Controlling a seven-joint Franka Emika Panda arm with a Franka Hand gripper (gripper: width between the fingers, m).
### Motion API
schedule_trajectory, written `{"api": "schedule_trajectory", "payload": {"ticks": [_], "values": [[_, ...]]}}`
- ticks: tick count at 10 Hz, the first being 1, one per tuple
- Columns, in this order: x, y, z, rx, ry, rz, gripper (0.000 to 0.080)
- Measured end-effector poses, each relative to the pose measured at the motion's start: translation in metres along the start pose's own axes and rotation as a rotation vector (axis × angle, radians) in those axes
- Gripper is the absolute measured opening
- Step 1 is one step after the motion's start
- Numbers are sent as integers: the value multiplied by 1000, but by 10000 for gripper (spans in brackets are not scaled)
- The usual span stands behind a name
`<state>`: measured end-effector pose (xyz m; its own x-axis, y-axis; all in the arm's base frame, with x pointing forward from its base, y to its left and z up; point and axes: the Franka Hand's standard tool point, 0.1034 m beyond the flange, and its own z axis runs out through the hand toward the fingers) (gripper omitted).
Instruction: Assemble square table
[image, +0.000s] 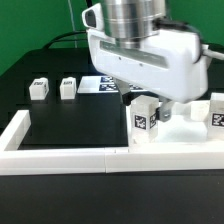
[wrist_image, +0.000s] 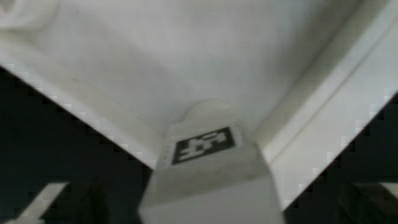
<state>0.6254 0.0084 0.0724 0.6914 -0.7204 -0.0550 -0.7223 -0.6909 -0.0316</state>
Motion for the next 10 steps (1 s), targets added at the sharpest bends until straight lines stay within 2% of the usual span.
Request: {"api": "schedule_trajectory", "payload": {"ticks": [3, 5, 10], "values": [[2, 2, 0, 0, 0, 20, 624], [1, 1, 0, 3, -2, 167, 287], [1, 0, -1, 5, -1, 496, 288]]}}
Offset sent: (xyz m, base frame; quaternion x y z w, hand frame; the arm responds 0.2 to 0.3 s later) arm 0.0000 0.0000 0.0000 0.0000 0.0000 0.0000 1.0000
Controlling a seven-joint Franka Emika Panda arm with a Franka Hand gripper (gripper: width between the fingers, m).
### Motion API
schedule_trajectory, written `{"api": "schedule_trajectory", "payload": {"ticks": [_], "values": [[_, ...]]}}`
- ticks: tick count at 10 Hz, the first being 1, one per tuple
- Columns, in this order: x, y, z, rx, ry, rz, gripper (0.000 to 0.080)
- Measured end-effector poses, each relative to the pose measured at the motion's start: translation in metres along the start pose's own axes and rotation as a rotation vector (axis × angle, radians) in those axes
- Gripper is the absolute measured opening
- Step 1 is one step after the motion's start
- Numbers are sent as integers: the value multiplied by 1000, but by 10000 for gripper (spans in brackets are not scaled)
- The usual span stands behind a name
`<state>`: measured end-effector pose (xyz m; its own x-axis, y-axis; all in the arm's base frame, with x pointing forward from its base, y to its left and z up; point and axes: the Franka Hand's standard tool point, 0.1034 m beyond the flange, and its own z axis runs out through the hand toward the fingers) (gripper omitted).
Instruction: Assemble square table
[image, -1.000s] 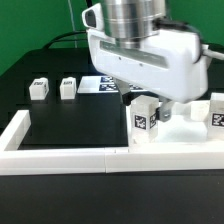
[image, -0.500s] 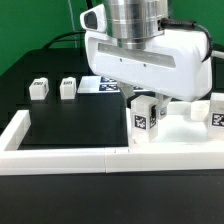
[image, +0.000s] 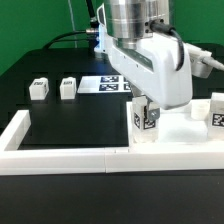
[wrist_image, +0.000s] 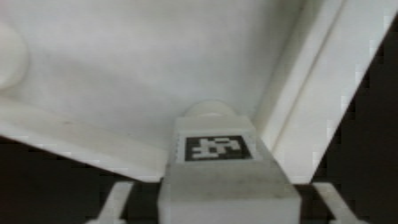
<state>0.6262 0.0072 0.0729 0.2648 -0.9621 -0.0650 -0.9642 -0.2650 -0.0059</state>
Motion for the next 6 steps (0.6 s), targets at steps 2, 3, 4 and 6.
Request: {"api": "schedule_trajectory", "payload": {"ticks": [2, 3, 4, 6], "values": [[1, 0, -1, 1, -2, 216, 288], [-1, -2, 0, 8, -3, 351, 290], [-1, -3, 0, 26, 6, 442, 290], [0, -2, 0, 60, 15, 626, 291]]}}
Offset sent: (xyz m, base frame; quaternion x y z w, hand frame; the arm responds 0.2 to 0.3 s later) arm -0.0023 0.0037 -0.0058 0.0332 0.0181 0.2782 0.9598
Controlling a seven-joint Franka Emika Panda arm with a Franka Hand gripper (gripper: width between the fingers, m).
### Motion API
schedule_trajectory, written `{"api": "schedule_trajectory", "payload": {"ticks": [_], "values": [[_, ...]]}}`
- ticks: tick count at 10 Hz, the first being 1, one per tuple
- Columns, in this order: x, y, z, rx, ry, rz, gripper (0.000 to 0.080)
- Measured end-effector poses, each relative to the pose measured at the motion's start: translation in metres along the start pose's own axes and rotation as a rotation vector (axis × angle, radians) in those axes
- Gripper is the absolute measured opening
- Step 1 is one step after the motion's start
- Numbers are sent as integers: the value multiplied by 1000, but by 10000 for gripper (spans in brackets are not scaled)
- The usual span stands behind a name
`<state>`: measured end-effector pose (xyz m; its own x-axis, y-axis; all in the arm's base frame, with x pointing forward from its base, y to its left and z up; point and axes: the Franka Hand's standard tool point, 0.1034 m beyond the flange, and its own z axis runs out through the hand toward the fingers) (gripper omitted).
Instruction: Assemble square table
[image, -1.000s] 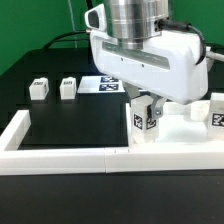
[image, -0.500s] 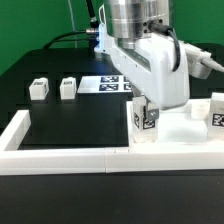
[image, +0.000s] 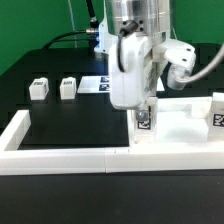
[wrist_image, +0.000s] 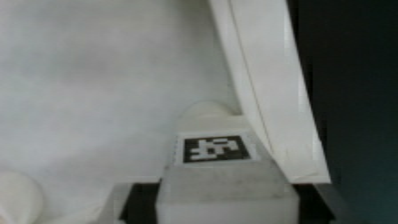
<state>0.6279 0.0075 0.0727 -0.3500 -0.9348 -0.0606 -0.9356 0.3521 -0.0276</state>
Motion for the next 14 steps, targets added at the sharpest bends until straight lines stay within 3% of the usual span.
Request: {"api": "schedule_trajectory", "payload": {"ticks": [5, 6, 7, 8, 11, 14], "values": [[0, 1, 0, 5, 18, 44, 324], [0, 1, 0, 5, 18, 43, 507], [-1, 1, 0, 6, 17, 31, 507], [-6, 2, -5, 5, 13, -25, 620], [-16, 11, -18, -7, -1, -144, 648], [-15, 12, -15, -10, 1, -143, 649]]}}
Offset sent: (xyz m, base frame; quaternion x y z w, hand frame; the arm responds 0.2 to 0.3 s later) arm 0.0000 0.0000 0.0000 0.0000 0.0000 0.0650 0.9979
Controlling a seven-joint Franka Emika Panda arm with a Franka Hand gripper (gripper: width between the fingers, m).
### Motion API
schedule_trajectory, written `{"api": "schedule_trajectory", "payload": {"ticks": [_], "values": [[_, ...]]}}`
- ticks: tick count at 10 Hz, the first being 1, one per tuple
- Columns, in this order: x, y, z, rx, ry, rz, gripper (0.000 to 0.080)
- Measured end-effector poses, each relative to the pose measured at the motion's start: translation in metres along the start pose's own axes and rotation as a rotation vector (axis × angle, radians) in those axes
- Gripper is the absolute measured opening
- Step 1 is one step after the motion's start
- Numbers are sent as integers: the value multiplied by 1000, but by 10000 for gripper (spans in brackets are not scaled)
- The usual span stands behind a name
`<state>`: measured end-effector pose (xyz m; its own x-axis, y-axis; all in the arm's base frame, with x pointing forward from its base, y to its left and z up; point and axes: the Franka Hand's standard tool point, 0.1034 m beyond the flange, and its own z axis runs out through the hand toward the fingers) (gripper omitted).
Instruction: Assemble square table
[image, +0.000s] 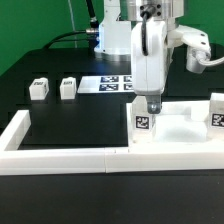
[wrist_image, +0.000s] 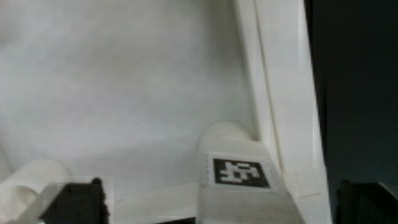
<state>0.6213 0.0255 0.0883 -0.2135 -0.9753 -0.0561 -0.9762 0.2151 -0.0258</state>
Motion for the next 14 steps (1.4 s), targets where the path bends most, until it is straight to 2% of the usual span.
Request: {"api": "schedule_trajectory", "payload": {"ticks": [4, 5, 6, 8, 9, 12, 13, 14], "values": [[0, 0, 1, 3, 1, -56, 649], [1, 3, -1, 17, 2, -142, 649], [1, 14, 2, 2, 4, -217, 649], [-5, 25, 4, -15, 20, -435, 649], [-7, 27, 4, -16, 20, -442, 649], [-5, 27, 6, -18, 24, -717, 649], [-2, 31, 10, -3, 43, -922, 649], [1, 36, 15, -19, 53, -1045, 649]]}}
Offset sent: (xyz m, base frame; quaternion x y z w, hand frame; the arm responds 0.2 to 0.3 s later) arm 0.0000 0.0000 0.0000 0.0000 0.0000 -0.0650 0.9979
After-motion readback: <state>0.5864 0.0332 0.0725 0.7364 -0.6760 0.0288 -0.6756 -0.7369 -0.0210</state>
